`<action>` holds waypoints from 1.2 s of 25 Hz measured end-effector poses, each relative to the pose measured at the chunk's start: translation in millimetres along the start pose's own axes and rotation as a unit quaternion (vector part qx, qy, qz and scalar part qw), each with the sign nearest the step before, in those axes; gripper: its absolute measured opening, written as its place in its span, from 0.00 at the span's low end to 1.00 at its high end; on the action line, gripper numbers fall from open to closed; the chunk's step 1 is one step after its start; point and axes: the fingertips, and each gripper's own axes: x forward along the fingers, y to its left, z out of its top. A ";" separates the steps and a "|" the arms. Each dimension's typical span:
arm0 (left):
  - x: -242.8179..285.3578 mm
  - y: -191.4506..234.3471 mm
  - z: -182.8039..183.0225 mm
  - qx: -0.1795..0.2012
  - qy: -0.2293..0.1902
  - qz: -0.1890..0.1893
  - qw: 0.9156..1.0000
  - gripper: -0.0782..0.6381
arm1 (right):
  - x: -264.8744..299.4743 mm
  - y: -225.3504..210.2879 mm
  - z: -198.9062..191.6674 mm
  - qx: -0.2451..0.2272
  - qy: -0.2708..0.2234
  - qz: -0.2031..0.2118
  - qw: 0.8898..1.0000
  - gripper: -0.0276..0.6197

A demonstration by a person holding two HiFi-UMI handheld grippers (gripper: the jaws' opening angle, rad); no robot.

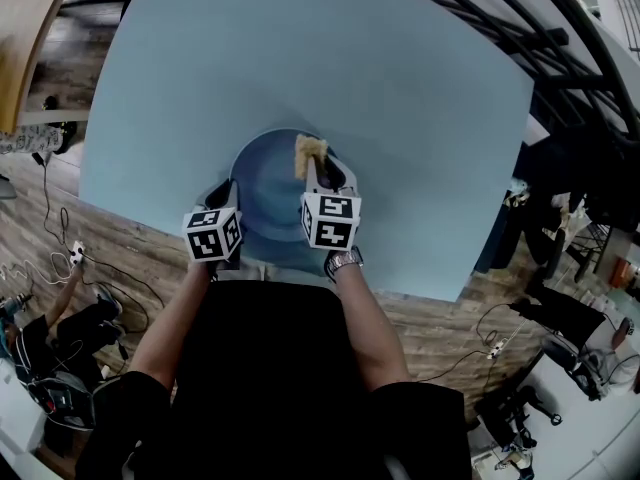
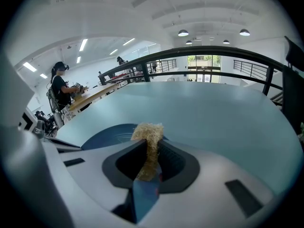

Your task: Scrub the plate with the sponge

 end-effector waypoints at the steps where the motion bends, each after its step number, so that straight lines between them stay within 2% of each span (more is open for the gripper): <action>1: -0.3 -0.1 0.2 0.000 0.000 0.000 1.000 0.12 | -1.5 -1.7 -0.4 0.000 0.001 -0.002 1.000 0.15; 17: 0.4 -0.2 0.8 -0.002 -0.003 -0.001 1.000 0.12 | -18.6 -18.3 -7.1 -0.001 0.007 -0.021 1.000 0.15; 30: 1.0 -2.2 1.8 -0.008 -0.005 0.000 1.000 0.12 | -26.5 31.7 15.7 0.026 -0.025 0.050 0.998 0.15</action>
